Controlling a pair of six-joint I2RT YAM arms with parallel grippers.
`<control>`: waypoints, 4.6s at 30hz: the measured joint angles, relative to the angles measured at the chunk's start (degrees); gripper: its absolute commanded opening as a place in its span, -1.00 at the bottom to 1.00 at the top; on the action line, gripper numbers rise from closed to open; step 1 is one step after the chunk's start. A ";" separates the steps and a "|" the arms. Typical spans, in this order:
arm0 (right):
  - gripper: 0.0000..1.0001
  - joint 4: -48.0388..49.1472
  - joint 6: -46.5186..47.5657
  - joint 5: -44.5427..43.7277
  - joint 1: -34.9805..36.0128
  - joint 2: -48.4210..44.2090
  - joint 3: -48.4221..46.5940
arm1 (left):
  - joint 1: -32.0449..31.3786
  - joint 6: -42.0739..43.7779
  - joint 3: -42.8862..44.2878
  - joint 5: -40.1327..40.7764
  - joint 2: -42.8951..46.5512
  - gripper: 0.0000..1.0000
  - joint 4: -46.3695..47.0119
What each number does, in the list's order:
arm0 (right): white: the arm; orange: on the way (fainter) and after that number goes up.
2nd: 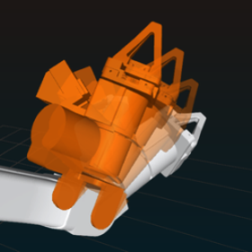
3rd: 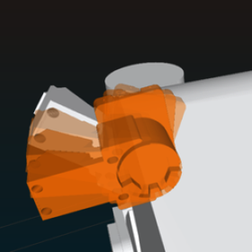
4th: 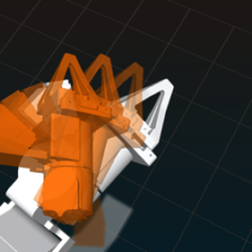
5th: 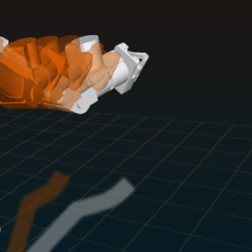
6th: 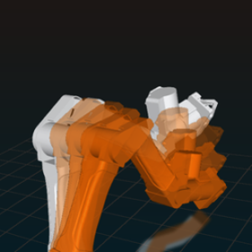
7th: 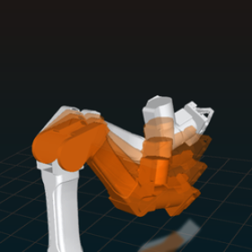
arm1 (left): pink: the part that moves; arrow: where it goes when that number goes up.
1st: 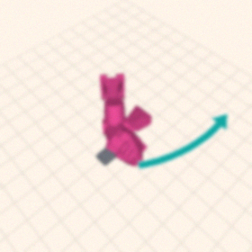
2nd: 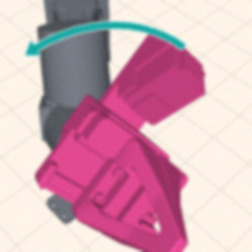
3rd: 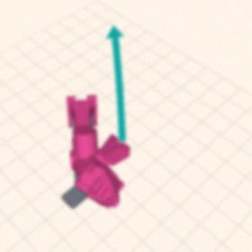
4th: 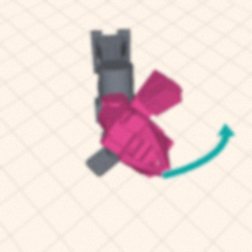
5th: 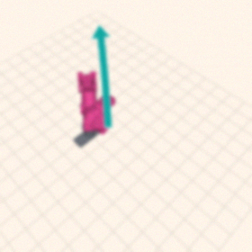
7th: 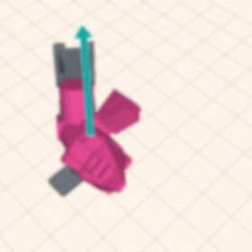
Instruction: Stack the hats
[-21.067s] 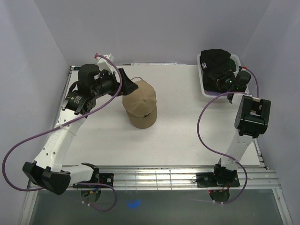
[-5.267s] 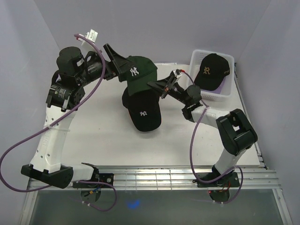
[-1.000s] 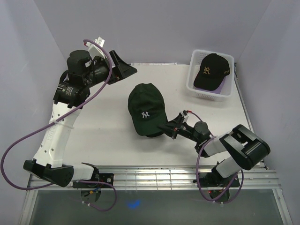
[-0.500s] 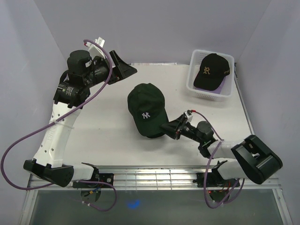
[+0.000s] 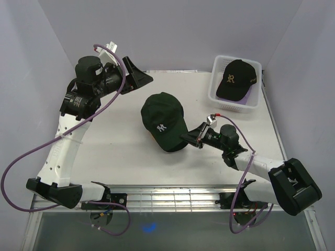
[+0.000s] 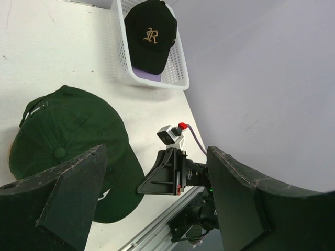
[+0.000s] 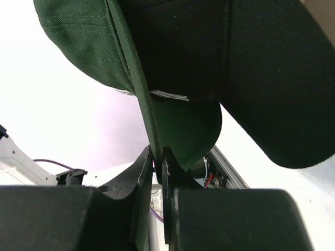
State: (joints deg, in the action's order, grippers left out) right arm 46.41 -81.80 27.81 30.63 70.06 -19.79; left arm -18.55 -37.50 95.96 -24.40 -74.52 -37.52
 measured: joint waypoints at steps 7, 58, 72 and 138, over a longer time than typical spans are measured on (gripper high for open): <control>-0.85 1.40 0.55 1.51 -1.66 1.70 2.34 | 0.00 -0.02 -0.04 0.00 0.00 0.74 0.02; 0.55 -41.64 20.59 6.25 -15.63 -8.57 -9.51 | 0.07 4.26 -6.05 1.97 -5.46 0.73 -0.68; 0.50 -53.72 29.99 7.39 -40.81 17.22 -58.95 | 0.09 5.16 -3.61 -3.37 -5.62 0.74 -0.17; 0.18 -46.34 56.74 -7.98 -45.29 49.35 -66.51 | -1.60 6.69 -2.60 -6.01 -6.12 0.73 0.22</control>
State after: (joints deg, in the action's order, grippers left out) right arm 0.08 -25.06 19.84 -14.66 119.42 -86.30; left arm -20.14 -30.81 93.36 -30.41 -80.64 -37.30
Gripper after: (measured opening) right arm 0.591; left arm 0.866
